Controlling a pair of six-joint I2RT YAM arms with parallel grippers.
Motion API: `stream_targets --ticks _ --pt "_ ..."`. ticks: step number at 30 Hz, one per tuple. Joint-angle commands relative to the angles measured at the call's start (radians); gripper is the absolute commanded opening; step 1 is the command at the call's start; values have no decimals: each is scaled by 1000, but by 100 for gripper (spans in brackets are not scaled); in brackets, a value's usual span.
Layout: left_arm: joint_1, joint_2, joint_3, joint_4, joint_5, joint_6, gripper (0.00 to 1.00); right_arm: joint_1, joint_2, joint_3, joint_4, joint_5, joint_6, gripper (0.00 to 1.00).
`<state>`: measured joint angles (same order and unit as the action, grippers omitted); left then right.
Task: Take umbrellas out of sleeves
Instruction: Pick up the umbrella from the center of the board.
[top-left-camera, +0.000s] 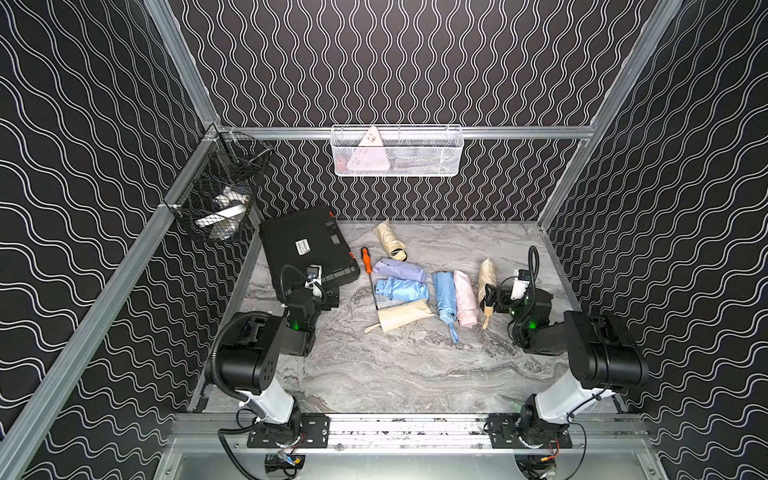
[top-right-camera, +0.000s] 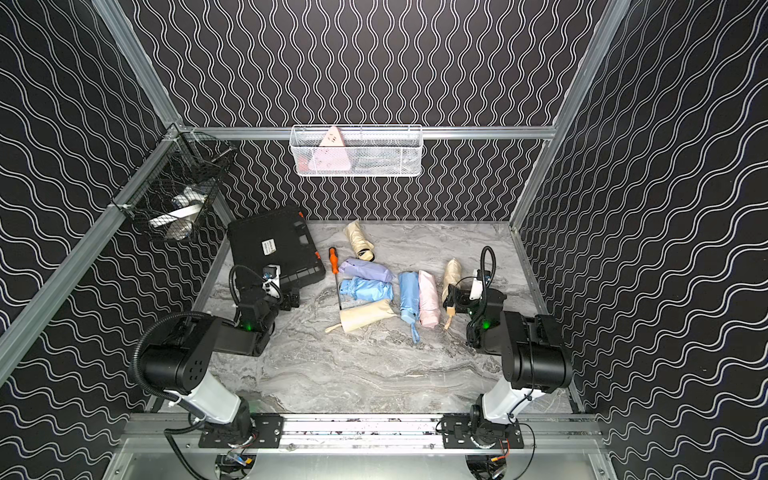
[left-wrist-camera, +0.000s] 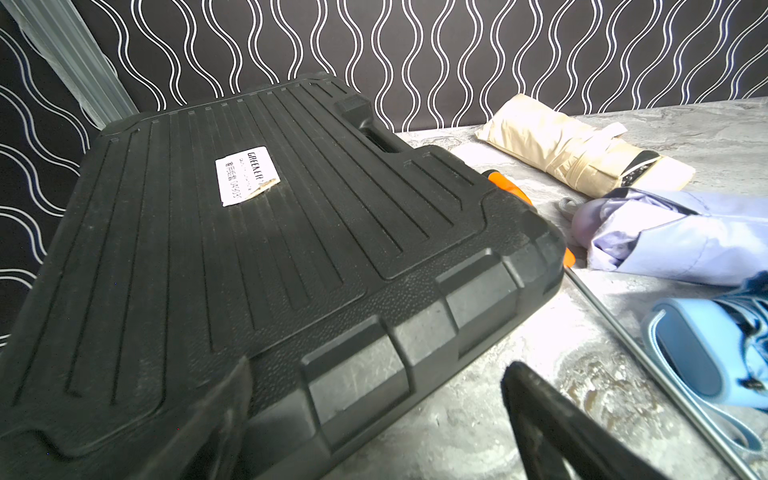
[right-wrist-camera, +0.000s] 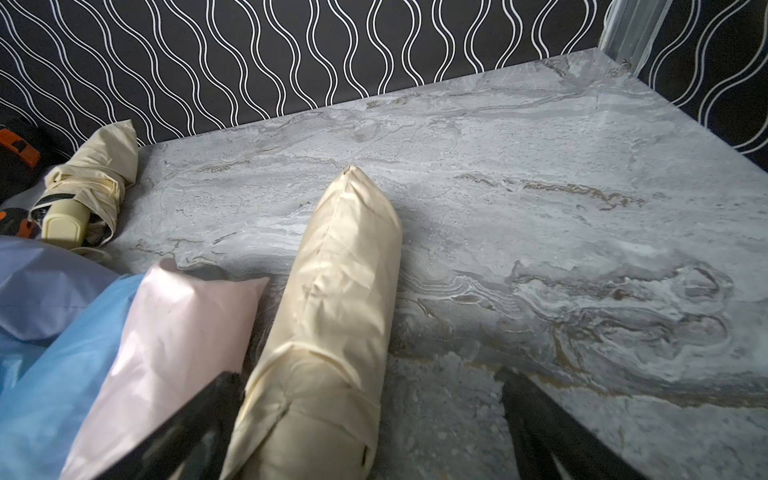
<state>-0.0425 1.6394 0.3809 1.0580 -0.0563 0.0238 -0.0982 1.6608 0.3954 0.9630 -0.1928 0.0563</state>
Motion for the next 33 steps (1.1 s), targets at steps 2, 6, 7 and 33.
stream_targets --ticks 2,6,7,33 --pt "2 5 -3 -65 -8 -13 99 0 2 0 21 -5 -12 100" --pt "3 8 -4 -59 -9 -13 99 0 3 6 13 19 5 100" --pt "3 7 -3 -56 -7 -12 99 0 3 8 11 36 14 100" --pt "-11 -67 273 -655 -183 -149 99 -11 -137 99 -277 1 7 100"
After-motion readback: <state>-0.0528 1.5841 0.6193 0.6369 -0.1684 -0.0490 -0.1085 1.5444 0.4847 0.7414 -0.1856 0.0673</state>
